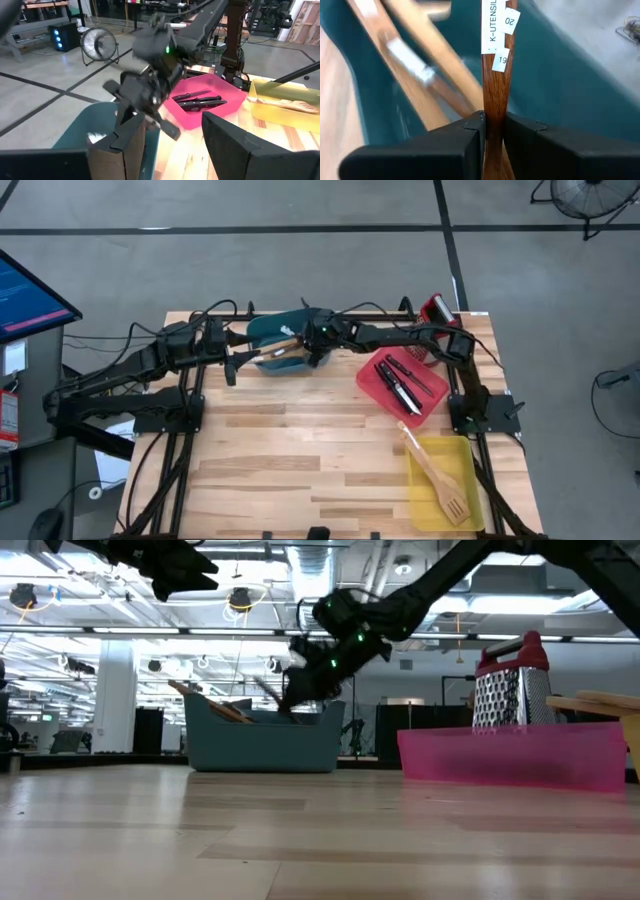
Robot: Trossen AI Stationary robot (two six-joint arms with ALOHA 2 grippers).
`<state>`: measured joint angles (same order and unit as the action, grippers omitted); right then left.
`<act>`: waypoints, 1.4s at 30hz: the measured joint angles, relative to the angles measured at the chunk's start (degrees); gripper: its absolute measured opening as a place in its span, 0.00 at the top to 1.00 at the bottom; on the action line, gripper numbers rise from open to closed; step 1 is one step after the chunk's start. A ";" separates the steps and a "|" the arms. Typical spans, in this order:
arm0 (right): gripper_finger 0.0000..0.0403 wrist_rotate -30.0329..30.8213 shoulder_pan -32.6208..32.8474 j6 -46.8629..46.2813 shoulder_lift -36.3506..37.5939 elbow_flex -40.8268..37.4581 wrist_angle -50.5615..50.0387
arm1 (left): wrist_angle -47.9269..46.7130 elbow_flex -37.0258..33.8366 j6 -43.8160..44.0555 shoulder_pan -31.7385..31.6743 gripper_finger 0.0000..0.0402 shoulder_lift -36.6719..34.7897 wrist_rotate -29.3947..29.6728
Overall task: Pick & Place Kitchen Items
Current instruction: Put the wooden serving spoon into the blue bin, then return to Home Position
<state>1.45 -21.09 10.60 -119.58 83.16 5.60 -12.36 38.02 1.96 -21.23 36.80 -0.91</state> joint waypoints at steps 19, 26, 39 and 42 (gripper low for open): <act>0.73 0.48 0.12 -0.03 -0.43 0.46 1.58 | 0.02 0.00 -0.14 -0.09 0.56 0.00 0.28; 0.59 0.48 0.12 -0.14 -0.35 1.17 0.32 | 0.02 0.00 -0.01 -0.09 0.56 -0.02 0.26; 0.45 -3.16 0.07 5.25 27.13 8.85 -17.13 | -1.37 0.11 -0.05 -0.09 0.69 -11.28 7.00; 0.58 -5.14 0.06 6.32 35.53 7.48 -20.66 | -3.89 0.10 -1.79 -0.09 0.84 -15.96 11.22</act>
<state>-3.69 -21.04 16.92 -84.05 90.64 -15.06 -16.25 38.12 0.17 -21.32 20.84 10.31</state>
